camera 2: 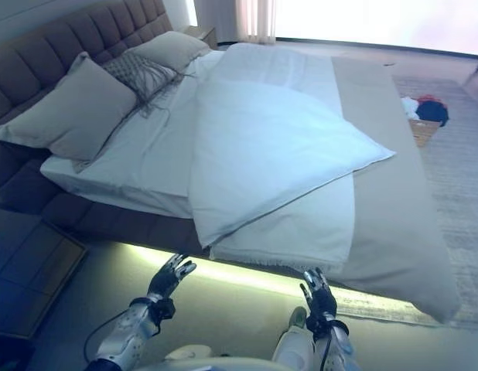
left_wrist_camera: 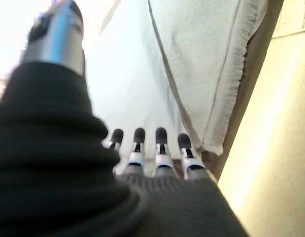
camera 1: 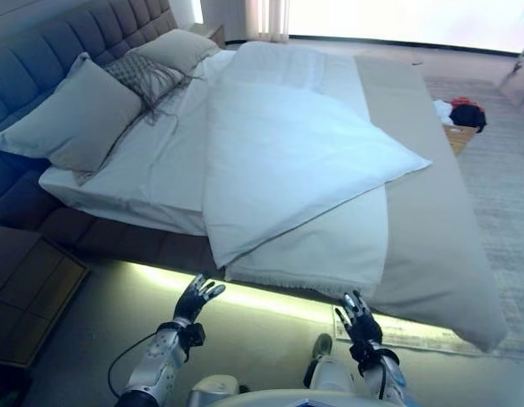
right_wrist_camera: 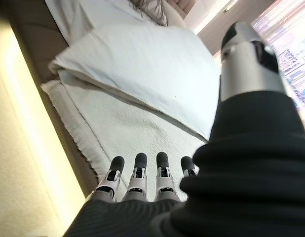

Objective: Make the bed neatly

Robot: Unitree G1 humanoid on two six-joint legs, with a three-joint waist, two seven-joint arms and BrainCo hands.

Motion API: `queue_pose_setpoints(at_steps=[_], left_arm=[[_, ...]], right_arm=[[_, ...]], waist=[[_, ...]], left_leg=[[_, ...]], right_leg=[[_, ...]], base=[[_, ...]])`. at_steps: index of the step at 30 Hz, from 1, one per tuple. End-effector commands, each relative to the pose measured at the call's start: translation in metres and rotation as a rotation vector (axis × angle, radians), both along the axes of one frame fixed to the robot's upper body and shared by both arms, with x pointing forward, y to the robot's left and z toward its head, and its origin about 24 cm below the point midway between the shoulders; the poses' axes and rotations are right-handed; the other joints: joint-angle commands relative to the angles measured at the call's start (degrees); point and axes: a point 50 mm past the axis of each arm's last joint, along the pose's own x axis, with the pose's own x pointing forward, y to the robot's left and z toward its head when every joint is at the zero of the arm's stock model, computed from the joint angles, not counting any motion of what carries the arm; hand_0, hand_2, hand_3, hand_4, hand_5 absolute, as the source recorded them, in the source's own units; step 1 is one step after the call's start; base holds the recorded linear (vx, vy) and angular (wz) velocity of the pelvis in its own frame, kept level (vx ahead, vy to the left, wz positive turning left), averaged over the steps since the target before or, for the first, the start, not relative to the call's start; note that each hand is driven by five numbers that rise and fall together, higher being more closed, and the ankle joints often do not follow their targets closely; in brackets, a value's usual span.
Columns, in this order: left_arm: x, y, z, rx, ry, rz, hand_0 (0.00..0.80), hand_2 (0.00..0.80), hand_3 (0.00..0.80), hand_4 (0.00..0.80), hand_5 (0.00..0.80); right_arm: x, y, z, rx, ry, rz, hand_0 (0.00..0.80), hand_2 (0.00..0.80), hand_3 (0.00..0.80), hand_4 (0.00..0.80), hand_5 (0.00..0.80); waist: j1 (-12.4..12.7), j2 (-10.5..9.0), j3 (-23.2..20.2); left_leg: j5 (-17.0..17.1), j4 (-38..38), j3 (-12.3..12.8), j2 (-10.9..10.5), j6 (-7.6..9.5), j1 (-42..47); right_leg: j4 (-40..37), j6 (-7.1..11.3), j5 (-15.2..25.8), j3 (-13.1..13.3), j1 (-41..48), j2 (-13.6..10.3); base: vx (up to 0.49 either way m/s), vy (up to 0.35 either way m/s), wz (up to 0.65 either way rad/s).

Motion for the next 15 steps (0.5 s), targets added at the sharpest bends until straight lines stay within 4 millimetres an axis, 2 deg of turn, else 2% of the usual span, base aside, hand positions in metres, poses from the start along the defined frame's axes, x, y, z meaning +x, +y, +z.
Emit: queue_pose_setpoints(at_steps=[1,2,3,5,6,7,8,9,12,13,15], left_arm=[[0.013,0.011,0.026,-0.016,-0.152,0.013,0.000,0.000,0.000,0.000,0.000],[0.009,0.011,0.024,-0.023,-0.141,0.021,0.000,0.000,0.000,0.000,0.000],[0.008,0.011,0.024,-0.036,-0.141,0.020,0.000,0.000,0.000,0.000,0.000],[0.008,0.004,0.028,-0.062,-0.175,-0.020,0.000,0.000,0.000,0.000,0.000],[0.009,-0.002,0.031,-0.082,-0.195,-0.040,0.000,0.000,0.000,0.000,0.000],[0.010,-0.008,0.033,-0.104,-0.213,-0.061,0.000,0.000,0.000,0.000,0.000],[0.010,-0.011,0.035,-0.111,-0.219,-0.077,0.000,0.000,0.000,0.000,0.000],[0.012,-0.017,0.037,-0.114,-0.227,-0.096,0.000,0.000,0.000,0.000,0.000],[0.011,-0.018,0.037,-0.113,-0.232,-0.101,0.000,0.000,0.000,0.000,0.000],[0.009,-0.016,0.036,-0.113,-0.230,-0.096,0.000,0.000,0.000,0.000,0.000],[0.008,-0.016,0.035,-0.111,-0.228,-0.099,0.000,0.000,0.000,0.000,0.000]], right_arm=[[0.015,-0.006,0.012,0.000,-0.094,0.015,0.000,0.000,0.000,0.000,0.000],[0.013,-0.007,0.012,-0.014,-0.083,0.018,0.000,0.000,0.000,0.000,0.000],[0.013,-0.007,0.013,-0.019,-0.091,0.026,0.000,0.000,0.000,0.000,0.000],[0.013,-0.011,0.015,-0.019,-0.113,0.020,0.000,0.000,0.000,0.000,0.000],[0.013,-0.015,0.016,-0.033,-0.112,0.012,0.000,0.000,0.000,0.000,0.000],[0.014,-0.020,0.018,-0.052,-0.111,0.004,0.000,0.000,0.000,0.000,0.000],[0.014,-0.024,0.019,-0.062,-0.112,-0.004,0.000,0.000,0.000,0.000,0.000],[0.017,-0.029,0.021,-0.070,-0.123,-0.017,0.000,0.000,0.000,0.000,0.000],[0.022,-0.030,0.025,-0.051,-0.144,-0.029,0.000,0.000,0.000,0.000,0.000],[0.022,-0.026,0.026,-0.043,-0.144,-0.030,0.000,0.000,0.000,0.000,0.000],[0.021,-0.022,0.026,-0.036,-0.135,-0.036,0.000,0.000,0.000,0.000,0.000]], waist=[[0.3,-2.95,-0.1],[0.4,-2.52,-0.2],[0.4,-2.86,-0.4],[0.8,-2.57,-0.7],[0.9,-2.89,-0.9],[0.9,-2.93,-0.9],[0.8,-2.87,-0.8],[1.1,-2.46,-0.1],[1.6,-1.69,0.8],[1.8,-1.27,0.9],[1.9,-0.58,0.5]], left_leg=[[-1.5,12.8,3.0,-3.5,3.44,0.6],[0.1,15.2,3.1,-2.4,2.67,-0.2],[2.6,16.9,2.9,-2.3,2.03,-1.2],[7.9,24.8,3.1,-2.0,-0.37,-4.2],[10.7,27.5,3.2,-2.6,-1.22,-6.0],[12.9,30.9,3.9,-2.1,-2.05,-8.5],[14.0,32.9,4.5,-1.3,-2.59,-10.4],[13.4,34.2,4.6,0.9,-2.52,-14.0],[15.5,27.4,4.4,4.0,-3.06,-16.5],[17.5,21.0,3.7,5.4,-3.52,-16.0],[20.2,10.8,2.6,6.8,-4.29,-15.1]], right_leg=[[-9.7,1.79,9.1,-0.5,3.0,-0.4],[-7.9,1.25,8.0,-0.2,3.6,0.6],[-7.2,0.81,7.3,-0.2,4.0,0.8],[-6.9,-0.87,3.8,-2.0,6.2,3.1],[-7.3,-1.77,2.8,-2.9,7.1,3.4],[-7.6,-2.78,1.6,-3.6,8.3,3.8],[-7.9,-3.49,1.0,-3.9,9.0,4.2],[-7.9,-4.31,-0.2,-4.1,10.1,5.1],[-7.5,-5.29,-2.3,-3.8,11.4,6.9],[-7.7,-5.26,-3.0,-3.3,12.1,7.9],[-8.1,-5.18,-4.1,-2.5,12.5,9.2]], base=[[0.477,-0.393,0.16],[0.438,-0.390,0.14],[0.370,-0.379,0.11],[0.317,-0.345,0.06],[0.273,-0.280,0.09],[0.229,-0.241,0.00],[0.218,-0.234,0.04],[0.175,-0.191,0.10],[0.182,-0.117,0.16],[0.234,-0.022,-0.17],[0.257,0.046,-0.18]])
